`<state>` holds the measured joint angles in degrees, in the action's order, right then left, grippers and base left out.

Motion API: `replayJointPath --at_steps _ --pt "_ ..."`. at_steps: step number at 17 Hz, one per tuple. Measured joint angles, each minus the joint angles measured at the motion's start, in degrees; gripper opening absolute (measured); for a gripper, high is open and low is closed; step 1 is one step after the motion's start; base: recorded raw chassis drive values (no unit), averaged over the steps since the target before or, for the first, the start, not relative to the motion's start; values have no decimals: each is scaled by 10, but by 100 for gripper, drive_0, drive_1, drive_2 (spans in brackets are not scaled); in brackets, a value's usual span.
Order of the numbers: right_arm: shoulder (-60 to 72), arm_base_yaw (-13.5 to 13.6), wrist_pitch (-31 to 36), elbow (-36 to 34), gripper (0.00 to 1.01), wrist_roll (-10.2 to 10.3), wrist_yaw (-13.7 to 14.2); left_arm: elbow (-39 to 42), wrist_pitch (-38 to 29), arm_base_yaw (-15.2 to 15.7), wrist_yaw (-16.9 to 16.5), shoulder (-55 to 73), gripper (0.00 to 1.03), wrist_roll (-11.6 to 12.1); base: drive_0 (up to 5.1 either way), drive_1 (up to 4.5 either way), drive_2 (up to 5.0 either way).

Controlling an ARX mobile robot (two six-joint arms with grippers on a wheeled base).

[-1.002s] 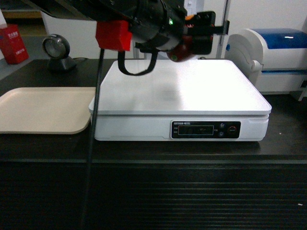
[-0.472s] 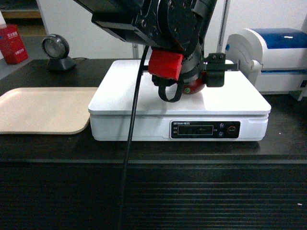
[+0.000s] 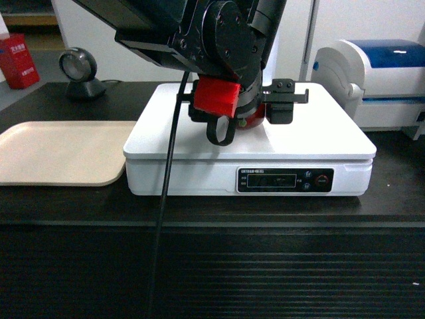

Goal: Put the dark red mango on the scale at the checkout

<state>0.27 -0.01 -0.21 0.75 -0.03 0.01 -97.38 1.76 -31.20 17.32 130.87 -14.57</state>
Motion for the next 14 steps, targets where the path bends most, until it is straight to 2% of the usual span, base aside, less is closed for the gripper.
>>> replayJointPath --at_steps 2,5,9,10,12,14 --pt "0 0 0 0 98 0 0 10 -8 0 -4 -2 100 2 0 0 0" --pt "0 0 0 0 98 0 0 17 -19 0 -9 -14 98 2 0 0 0" --pt "0 0 0 0 98 0 0 39 -49 0 -13 -52 98 17 0 0 0" --pt "0 0 0 0 98 0 0 43 -57 0 -16 -65 98 26 0 0 0" --pt "0 0 0 0 98 0 0 68 -101 0 -25 -102 98 61 0 0 0" --pt "0 0 0 0 98 0 0 87 -129 1 -37 -119 98 75 0 0 0"
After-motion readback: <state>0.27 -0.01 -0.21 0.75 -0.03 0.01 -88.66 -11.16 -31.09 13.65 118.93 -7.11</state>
